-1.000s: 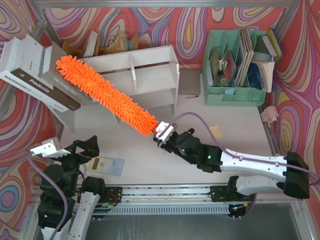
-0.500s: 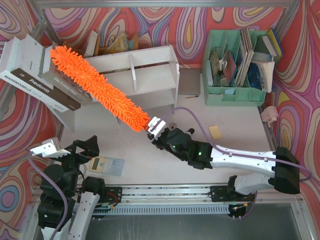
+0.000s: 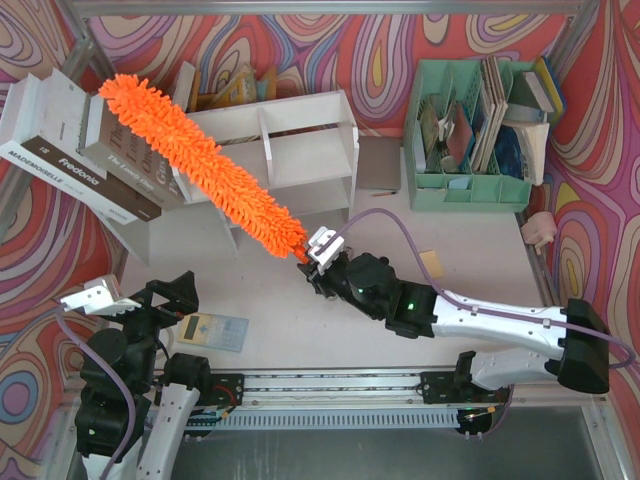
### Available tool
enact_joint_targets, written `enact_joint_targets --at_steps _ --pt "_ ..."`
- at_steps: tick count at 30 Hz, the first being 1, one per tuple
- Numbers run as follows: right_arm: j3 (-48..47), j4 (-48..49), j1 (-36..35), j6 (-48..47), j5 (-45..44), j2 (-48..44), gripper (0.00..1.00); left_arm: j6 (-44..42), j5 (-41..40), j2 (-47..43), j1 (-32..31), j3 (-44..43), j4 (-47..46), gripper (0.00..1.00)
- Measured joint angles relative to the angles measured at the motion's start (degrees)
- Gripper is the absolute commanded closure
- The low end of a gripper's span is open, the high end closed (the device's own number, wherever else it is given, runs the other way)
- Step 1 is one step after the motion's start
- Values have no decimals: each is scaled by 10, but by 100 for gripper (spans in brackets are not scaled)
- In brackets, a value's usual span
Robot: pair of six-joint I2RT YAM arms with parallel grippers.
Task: Dust the bookshelf with a duster
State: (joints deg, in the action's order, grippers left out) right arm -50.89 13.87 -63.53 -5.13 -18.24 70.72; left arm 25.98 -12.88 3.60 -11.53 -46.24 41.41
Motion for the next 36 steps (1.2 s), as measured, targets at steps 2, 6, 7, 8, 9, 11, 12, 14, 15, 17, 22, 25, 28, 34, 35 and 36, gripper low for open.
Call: enact_joint_targets --at_steps 2,6,7,8,9,11,12,14,15,17,22,25,28,34,35,36 --pt "0 1 0 7 4 -6 100 0 0 0 0 0 0 1" --pt "0 -3 0 24 5 -2 100 0 0 0 0 0 0 1" --pt "0 -4 0 28 5 1 100 0 0 0 0 0 0 2" --pt "2 -4 0 33 5 4 100 0 0 0 0 0 0 2" --pt "6 -4 0 37 5 7 100 0 0 0 0 0 0 2" --pt "15 -4 0 46 4 13 100 0 0 0 0 0 0 2" --pt "19 -5 0 50 3 16 100 0 0 0 0 0 0 2" --pt "25 -12 0 54 2 23 100 0 0 0 0 1 0 1" --pt "26 -16 0 56 0 25 100 0 0 0 0 1 0 1" --pt "26 -17 0 57 -2 26 100 1 0 0 0 2 -1 2" --pt "19 -20 0 75 9 26 100 2 0 0 0 2 -5 1" --pt "-1 -22 -3 96 20 32 100 2 0 0 0 2 -6 1" --pt "-21 -18 -17 115 24 43 100 2 0 0 0 2 -6 1" --pt "-34 1 -46 152 31 64 100 2 0 0 0 2 -6 2" --pt "-34 3 -48 158 31 64 100 2 0 0 0 2 -6 2" --pt "-33 6 -49 164 30 65 100 2 0 0 0 2 -6 1"
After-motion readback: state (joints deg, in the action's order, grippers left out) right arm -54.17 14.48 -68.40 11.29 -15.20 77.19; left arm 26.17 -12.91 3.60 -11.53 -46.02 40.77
